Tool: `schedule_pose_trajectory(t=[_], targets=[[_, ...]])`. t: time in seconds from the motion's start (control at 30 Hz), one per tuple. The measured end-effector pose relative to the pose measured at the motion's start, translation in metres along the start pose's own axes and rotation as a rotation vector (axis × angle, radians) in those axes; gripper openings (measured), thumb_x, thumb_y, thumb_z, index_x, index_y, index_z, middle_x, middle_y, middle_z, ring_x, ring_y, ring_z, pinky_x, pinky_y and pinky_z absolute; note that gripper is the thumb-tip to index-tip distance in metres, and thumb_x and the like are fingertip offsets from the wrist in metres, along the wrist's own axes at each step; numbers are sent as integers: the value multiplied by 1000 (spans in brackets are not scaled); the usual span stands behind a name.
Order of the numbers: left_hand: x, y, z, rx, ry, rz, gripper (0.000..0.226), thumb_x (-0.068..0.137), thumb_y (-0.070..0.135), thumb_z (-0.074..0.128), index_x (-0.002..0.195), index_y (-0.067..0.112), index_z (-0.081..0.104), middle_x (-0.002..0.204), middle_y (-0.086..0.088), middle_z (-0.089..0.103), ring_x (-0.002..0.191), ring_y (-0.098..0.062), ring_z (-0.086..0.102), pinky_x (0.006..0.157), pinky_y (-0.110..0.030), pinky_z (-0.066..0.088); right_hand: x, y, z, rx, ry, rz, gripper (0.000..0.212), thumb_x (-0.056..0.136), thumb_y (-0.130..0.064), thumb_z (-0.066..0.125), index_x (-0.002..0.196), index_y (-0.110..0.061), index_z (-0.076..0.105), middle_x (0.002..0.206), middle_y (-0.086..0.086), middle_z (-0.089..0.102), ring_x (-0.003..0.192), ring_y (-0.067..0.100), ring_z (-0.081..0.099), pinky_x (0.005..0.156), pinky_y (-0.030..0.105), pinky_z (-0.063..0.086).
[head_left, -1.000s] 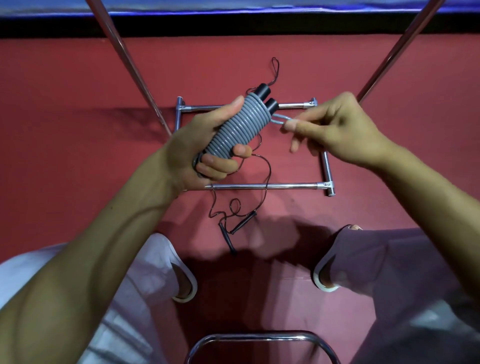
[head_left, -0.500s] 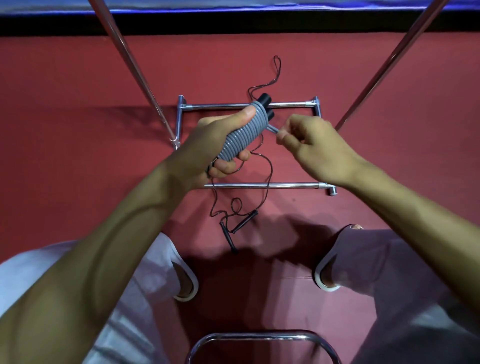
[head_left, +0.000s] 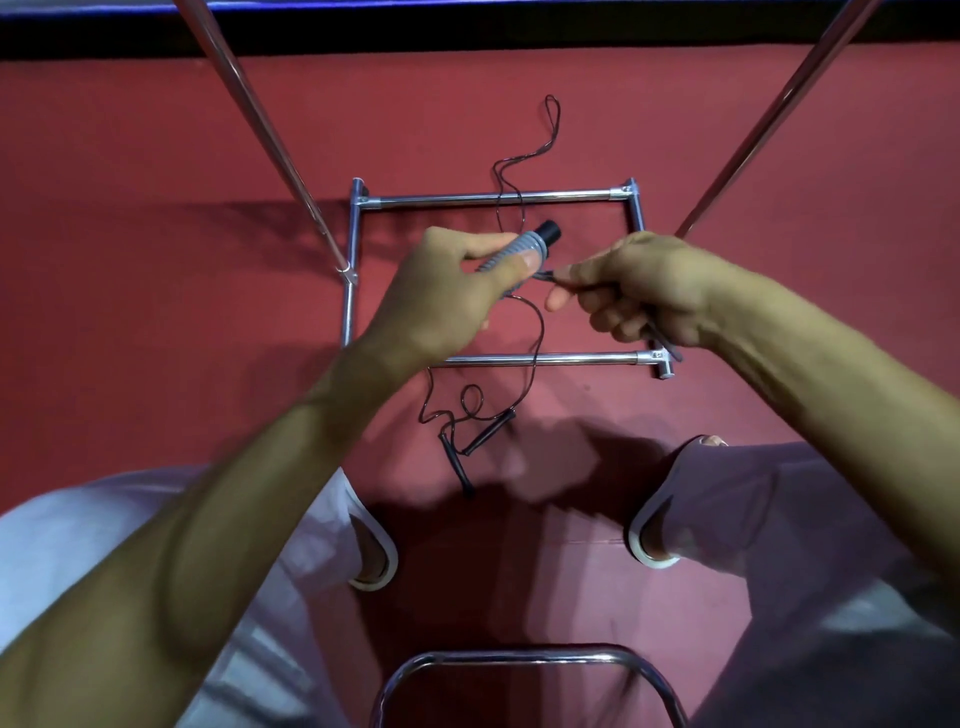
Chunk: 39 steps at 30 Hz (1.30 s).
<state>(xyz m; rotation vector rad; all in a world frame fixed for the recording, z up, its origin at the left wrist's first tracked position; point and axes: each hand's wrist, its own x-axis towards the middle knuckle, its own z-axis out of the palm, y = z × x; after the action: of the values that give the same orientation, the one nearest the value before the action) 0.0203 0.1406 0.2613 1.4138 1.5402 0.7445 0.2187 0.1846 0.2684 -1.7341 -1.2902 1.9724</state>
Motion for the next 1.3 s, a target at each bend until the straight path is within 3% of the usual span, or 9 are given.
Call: schedule_pose_trajectory(t=[0.13, 0.37, 0.47, 0.5, 0.53, 0.57, 0.63, 0.9, 1.3], targets=[[1, -8, 6, 290, 42, 78, 32, 80, 69, 56, 111, 69, 47, 102, 13, 75, 99, -14, 70, 91, -41, 57, 1, -3, 0, 160, -146, 154, 30, 106, -22, 46, 91, -6, 66, 54, -10, 22, 39, 1, 19, 34, 14, 11], [-4, -9, 7, 514, 50, 111, 41, 86, 67, 58, 125, 55, 62, 100, 11, 74, 98, -20, 67, 82, -39, 56, -5, 2, 3, 364, -191, 149, 31, 106, -16, 39, 93, -1, 63, 55, -8, 35, 40, 1, 26, 40, 13, 19], [-3, -13, 13, 189, 24, 68, 34, 85, 62, 63, 118, 54, 64, 89, 15, 76, 81, -8, 70, 81, -46, 58, -15, -1, 6, 467, -127, 152, 23, 105, -16, 44, 95, -6, 62, 60, -3, 61, 46, 6, 51, 43, 12, 38], [-2, -13, 17, 39, 26, 45, 31, 89, 55, 67, 118, 48, 68, 63, 15, 39, 59, 5, 42, 79, -51, 58, -19, -2, 7, 478, -93, 138, 22, 104, -18, 46, 95, -7, 64, 66, -2, 68, 51, 9, 60, 45, 14, 44], [-2, -12, 21, -85, 40, 19, 30, 93, 46, 69, 122, 40, 71, 95, 21, 31, 91, 4, 30, 71, -51, 57, -21, -3, 7, 480, -70, 124, 23, 103, -21, 49, 95, -9, 67, 71, -2, 72, 56, 11, 66, 49, 16, 49], [-3, -10, 23, -181, 55, -17, 31, 96, 39, 69, 127, 33, 71, 94, 19, 34, 65, 13, 51, 53, -47, 54, -23, -5, 8, 478, -61, 116, 24, 101, -25, 52, 94, -10, 71, 75, -2, 74, 61, 13, 69, 55, 18, 52], [-6, -4, 24, -325, 54, -111, 30, 98, 41, 66, 126, 32, 71, 67, 7, 52, 53, -11, 42, 32, -24, 30, -24, -9, 9, 465, -50, 104, 27, 98, -32, 58, 94, -11, 74, 76, -3, 70, 67, 12, 66, 67, 21, 52], [-3, 7, 18, -851, -141, -407, 38, 100, 59, 51, 103, 23, 62, 66, 0, 46, 36, -8, 33, 34, -15, 27, -32, -20, 7, 425, -220, -12, 26, 92, -33, 63, 86, -12, 77, 64, -7, 35, 57, 6, 35, 49, 15, 30], [-6, 20, 20, -927, -91, -490, 46, 102, 54, 49, 101, 12, 67, 56, -3, 55, 44, -12, 49, 39, -18, 38, -32, 1, 44, 147, 151, -509, 31, 85, -16, 81, 62, -10, 63, 57, 7, 66, 35, 15, 45, 38, 20, 31]])
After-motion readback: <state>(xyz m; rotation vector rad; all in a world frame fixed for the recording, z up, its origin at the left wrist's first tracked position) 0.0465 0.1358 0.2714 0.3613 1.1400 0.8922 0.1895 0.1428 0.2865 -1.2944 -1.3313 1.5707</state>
